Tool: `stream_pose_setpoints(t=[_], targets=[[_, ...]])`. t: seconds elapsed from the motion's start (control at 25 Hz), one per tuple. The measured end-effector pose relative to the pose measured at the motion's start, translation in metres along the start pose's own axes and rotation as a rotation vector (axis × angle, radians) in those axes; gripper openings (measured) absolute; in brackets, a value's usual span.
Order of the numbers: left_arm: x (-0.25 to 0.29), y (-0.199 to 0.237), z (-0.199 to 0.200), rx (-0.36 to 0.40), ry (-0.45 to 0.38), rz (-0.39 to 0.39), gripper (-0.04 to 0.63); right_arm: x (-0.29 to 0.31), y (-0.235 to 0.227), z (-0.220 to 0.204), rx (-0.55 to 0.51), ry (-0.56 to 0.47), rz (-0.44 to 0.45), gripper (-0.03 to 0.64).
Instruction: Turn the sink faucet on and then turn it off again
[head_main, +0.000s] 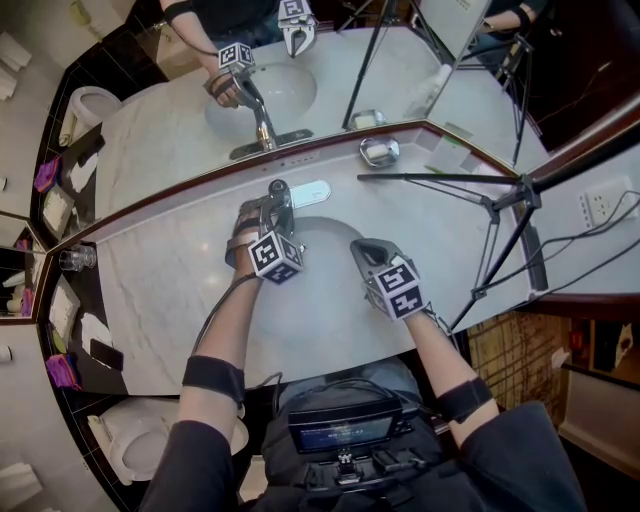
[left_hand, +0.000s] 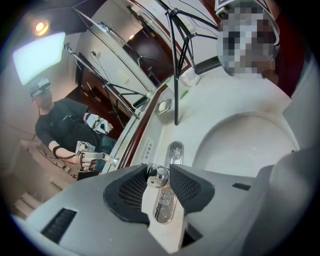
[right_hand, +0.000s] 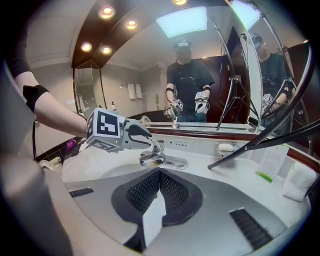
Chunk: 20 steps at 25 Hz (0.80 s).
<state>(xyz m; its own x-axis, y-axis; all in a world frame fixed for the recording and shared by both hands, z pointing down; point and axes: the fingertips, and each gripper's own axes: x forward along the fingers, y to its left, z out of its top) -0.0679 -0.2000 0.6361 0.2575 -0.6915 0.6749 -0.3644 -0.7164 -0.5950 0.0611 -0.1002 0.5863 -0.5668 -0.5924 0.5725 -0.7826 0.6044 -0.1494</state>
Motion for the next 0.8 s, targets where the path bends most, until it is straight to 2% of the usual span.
stream_pose_setpoints(t=[0.32,0.56,0.8], targets=[[-0.008,-0.004,0.001,0.006,0.003,0.066,0.117,0.001,0.001,-0.002,0.008,-0.004,0.006,0.018],[-0.011,-0.031,-0.007,-0.003,0.009,0.036,0.092,0.004,0.003,0.000,0.008,0.000,0.011,0.018],[-0.011,-0.029,-0.007,0.001,0.010,0.043,0.072,0.008,0.006,0.002,0.005,0.000,0.018,0.018]])
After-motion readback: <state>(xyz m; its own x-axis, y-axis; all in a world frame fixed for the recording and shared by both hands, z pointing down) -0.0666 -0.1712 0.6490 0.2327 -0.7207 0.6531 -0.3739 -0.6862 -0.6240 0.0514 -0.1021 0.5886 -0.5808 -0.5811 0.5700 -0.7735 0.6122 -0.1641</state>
